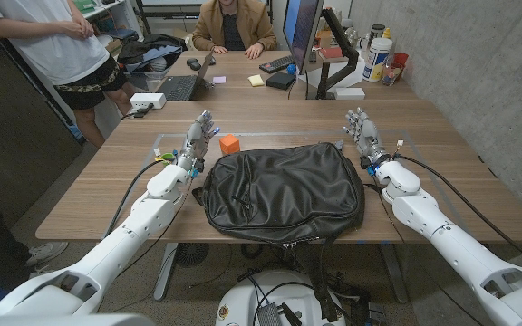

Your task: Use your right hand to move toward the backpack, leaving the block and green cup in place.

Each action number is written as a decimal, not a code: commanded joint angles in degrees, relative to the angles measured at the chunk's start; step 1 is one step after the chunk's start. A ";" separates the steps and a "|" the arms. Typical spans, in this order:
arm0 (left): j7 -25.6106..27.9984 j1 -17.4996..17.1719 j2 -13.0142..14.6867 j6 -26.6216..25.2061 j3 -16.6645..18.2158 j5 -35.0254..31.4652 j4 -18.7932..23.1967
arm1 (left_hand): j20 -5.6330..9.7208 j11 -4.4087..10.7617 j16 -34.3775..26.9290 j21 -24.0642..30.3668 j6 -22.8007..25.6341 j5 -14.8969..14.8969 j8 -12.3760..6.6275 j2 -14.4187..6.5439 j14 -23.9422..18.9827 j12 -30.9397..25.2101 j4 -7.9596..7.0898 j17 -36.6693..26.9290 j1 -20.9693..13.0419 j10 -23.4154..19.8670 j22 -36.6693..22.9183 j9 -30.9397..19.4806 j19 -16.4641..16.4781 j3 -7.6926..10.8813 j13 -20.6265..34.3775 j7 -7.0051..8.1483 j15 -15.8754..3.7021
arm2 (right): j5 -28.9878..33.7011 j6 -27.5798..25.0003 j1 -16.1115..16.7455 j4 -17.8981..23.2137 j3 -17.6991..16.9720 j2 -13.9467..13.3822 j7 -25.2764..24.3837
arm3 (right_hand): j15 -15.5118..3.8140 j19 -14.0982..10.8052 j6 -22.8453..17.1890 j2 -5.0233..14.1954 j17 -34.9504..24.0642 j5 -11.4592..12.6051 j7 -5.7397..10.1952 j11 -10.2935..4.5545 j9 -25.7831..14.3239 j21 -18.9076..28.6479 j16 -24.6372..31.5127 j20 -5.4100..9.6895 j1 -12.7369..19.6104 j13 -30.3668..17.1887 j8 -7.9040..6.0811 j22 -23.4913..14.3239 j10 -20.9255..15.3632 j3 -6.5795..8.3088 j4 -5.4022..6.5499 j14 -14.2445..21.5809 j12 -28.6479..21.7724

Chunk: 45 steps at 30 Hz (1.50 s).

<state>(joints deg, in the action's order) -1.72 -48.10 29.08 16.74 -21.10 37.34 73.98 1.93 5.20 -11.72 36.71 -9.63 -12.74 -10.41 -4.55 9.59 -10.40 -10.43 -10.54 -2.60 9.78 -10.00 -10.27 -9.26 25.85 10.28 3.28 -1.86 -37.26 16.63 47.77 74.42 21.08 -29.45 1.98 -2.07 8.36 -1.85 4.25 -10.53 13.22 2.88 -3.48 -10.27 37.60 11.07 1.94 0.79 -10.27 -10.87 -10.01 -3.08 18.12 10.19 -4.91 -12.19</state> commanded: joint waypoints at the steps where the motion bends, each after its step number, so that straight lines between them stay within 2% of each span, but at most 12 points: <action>1: -0.74 0.58 -0.47 0.17 -0.14 0.34 -1.48 | 3.19 -0.09 -0.29 -0.17 -4.79 -0.24 -0.36 -5.49 2.85 -0.33 -0.12 -0.20 0.37 1.88 -0.31 -0.24 -0.43 0.38 0.18 0.04 -2.69 | 0.54 0.11 -0.53 -0.26 0.25 -0.03 0.16 | -3.71 -0.26 -0.66 5.21 -0.18 0.32 0.34 0.12 -0.22 -0.36 0.20 7.21 0.31 -0.28 -0.26 -0.12 -0.53 0.49 -0.12 0.14 -0.20; 45: -2.28 2.47 -1.18 0.78 -0.23 0.53 -4.76 | 3.18 -0.13 -0.29 -0.63 -4.69 -0.22 -0.40 -5.40 2.74 -0.36 -0.11 -0.19 0.69 1.72 -0.33 -0.26 -0.18 0.61 0.19 0.11 -2.60 | 2.98 2.36 -1.86 0.85 0.40 -0.67 0.11 | -3.52 -0.41 -1.38 5.13 -0.11 0.30 0.29 0.15 -0.23 -1.04 0.08 7.17 0.32 -0.28 -0.32 -0.14 -1.15 0.60 -0.14 0.36 -0.28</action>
<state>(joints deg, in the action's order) -3.64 -46.22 28.16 17.52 -21.21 37.90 70.12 1.93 5.19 -11.71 36.21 -9.63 -12.74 -10.63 -4.70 9.59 -10.36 -10.66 -10.53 -2.45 9.77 -10.24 -10.25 -9.25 26.08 10.26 3.28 -1.86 -35.22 18.16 46.22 75.11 21.40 -29.86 2.02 -2.06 8.14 -2.88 4.25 -10.52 13.22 3.08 -3.28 -10.26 36.81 11.07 1.73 0.79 -10.26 -10.87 -9.99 -3.90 18.36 9.95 -4.91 -12.19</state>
